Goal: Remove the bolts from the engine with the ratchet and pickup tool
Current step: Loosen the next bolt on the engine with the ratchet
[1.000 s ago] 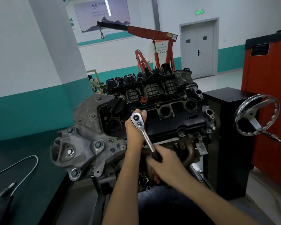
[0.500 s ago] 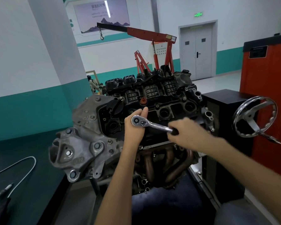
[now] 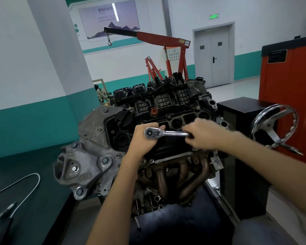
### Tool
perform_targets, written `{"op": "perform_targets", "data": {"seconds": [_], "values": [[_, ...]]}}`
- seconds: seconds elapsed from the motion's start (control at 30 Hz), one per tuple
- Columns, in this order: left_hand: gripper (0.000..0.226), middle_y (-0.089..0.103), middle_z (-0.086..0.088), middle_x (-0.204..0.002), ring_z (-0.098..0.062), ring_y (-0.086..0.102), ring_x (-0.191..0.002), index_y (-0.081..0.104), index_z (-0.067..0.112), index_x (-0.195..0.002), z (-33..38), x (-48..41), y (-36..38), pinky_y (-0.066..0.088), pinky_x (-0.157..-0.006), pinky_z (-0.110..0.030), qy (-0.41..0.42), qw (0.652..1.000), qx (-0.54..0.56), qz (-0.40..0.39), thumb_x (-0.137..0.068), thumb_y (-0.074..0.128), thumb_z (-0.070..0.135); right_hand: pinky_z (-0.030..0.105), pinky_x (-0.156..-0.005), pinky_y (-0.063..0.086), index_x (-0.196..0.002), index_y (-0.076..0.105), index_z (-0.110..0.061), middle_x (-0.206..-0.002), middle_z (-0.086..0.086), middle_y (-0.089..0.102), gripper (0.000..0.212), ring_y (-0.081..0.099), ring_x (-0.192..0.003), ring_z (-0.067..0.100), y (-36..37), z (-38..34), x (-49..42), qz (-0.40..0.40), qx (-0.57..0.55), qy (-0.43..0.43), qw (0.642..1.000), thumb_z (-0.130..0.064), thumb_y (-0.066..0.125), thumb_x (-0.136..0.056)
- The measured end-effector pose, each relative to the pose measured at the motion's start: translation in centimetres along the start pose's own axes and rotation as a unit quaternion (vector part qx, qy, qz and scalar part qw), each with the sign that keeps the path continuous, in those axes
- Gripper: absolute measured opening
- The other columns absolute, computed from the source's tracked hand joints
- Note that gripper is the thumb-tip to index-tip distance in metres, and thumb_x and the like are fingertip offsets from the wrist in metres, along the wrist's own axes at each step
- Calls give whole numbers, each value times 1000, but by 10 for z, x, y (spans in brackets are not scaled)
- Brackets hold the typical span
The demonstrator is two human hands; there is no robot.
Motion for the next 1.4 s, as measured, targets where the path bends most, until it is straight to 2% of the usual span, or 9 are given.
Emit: {"op": "perform_targets", "data": {"seconds": [0.13, 0.23, 0.43, 0.63, 0.77, 0.97, 1.17, 1.27, 1.4], "values": [[51, 28, -1, -54, -10, 24, -52, 30, 10, -54, 4, 1, 10, 22, -52, -28, -32, 997, 42, 56, -97, 58, 17, 27, -60, 39, -71, 47, -27, -65, -10, 45, 18, 47, -60, 14, -11, 9, -7, 23, 29, 4, 999, -29, 58, -85], [49, 27, -2, -55, -7, 24, -50, 29, 13, -56, 4, 3, 21, 23, -50, -21, -64, 980, 120, 147, -98, 55, 13, 25, -57, 39, -66, 42, -26, -68, -3, 52, 25, 52, -60, 14, 39, -15, 19, 48, -138, 63, 987, -24, 60, -84], [44, 22, -7, -60, -13, 22, -56, 31, 10, -61, 6, 1, 26, 20, -54, -25, -70, 975, 117, 174, -98, 54, 12, 17, -49, 46, -92, 56, -15, -71, 6, 62, 11, 58, -54, 8, 107, -104, 41, 52, -497, 99, 860, -8, 57, -83], [58, 29, 9, -46, -7, 24, -49, 27, 26, -50, -4, -4, 2, 27, -55, -25, -15, 1000, -7, 12, -92, 64, 9, 23, -60, 37, -79, 51, -20, -74, -2, 48, 9, 49, -66, 18, 52, -23, 20, 7, -176, 47, 983, -19, 59, -83], [54, 27, 7, -51, -11, 24, -55, 26, 21, -53, -1, -5, 6, 23, -55, -31, -8, 1000, 2, 19, -94, 61, 12, 22, -51, 33, -80, 52, -26, -64, -11, 40, 9, 39, -54, 5, -14, 14, -10, 22, 44, -16, 999, -27, 59, -85], [49, 23, 2, -55, -8, 21, -53, 26, 16, -57, -1, -1, 25, 20, -52, -22, -86, 973, 124, 173, -98, 53, 8, 26, -57, 39, -65, 40, -25, -65, -5, 47, 27, 51, -61, 17, 43, -22, 21, 54, -145, 79, 985, -24, 61, -81], [42, 20, 0, -59, -5, 18, -52, 31, 12, -62, 1, 0, 24, 18, -51, -20, -55, 978, 88, 181, -98, 54, 8, 21, -50, 45, -95, 56, -15, -69, 8, 61, 14, 55, -53, 5, 108, -107, 40, 57, -492, 109, 862, -10, 58, -83], [49, 23, 3, -57, -7, 20, -53, 26, 15, -60, -8, 1, 14, 19, -52, -24, -51, 990, 56, 120, -96, 58, 13, 13, -53, 39, -78, 51, -21, -70, 1, 56, 13, 54, -65, 16, 91, -78, 32, 37, -384, 92, 918, -10, 58, -81], [57, 30, 11, -44, -7, 26, -47, 25, 24, -53, -6, -2, 8, 20, -50, -19, -6, 998, -6, 70, -91, 65, 11, 30, -67, 48, -86, 55, -19, -81, 5, 55, 5, 56, -74, 24, 39, -12, 13, 8, -111, 64, 992, -22, 58, -83]]}}
Point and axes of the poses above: each hand's wrist, its own x-axis away from the middle knuckle, its own y-axis out of the palm, z = x × y, the point moved 1 cm from there along -x, towards the middle knuckle
